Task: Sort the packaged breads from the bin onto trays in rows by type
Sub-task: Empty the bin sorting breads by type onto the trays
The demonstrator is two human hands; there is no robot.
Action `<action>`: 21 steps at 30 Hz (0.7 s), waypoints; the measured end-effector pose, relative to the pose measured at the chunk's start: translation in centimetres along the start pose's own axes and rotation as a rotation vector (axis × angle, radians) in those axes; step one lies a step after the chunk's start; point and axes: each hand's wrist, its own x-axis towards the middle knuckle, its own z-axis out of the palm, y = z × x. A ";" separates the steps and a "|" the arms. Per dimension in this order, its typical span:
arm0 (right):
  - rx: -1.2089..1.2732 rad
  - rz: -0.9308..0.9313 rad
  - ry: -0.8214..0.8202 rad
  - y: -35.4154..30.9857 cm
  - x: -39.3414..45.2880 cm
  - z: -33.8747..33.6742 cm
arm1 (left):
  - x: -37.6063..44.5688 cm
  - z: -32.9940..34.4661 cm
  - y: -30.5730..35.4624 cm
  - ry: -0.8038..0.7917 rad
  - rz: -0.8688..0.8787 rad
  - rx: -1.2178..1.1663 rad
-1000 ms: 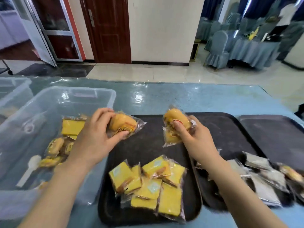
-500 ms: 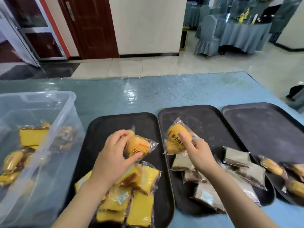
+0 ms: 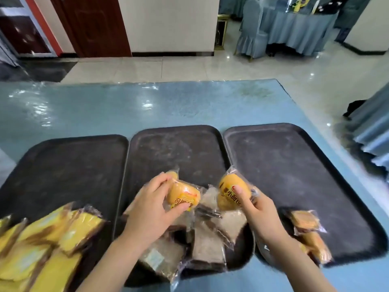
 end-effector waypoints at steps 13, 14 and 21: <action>-0.076 0.123 0.135 16.9 0.6 -21.9 | 3.3 23.5 16.9 -0.308 0.213 0.124; -0.076 0.131 0.162 17.8 0.7 -22.3 | 3.3 24.6 17.4 -0.325 0.223 0.154; -0.273 0.000 0.093 23.3 0.2 -23.4 | 3.5 27.5 19.4 -0.445 0.182 0.174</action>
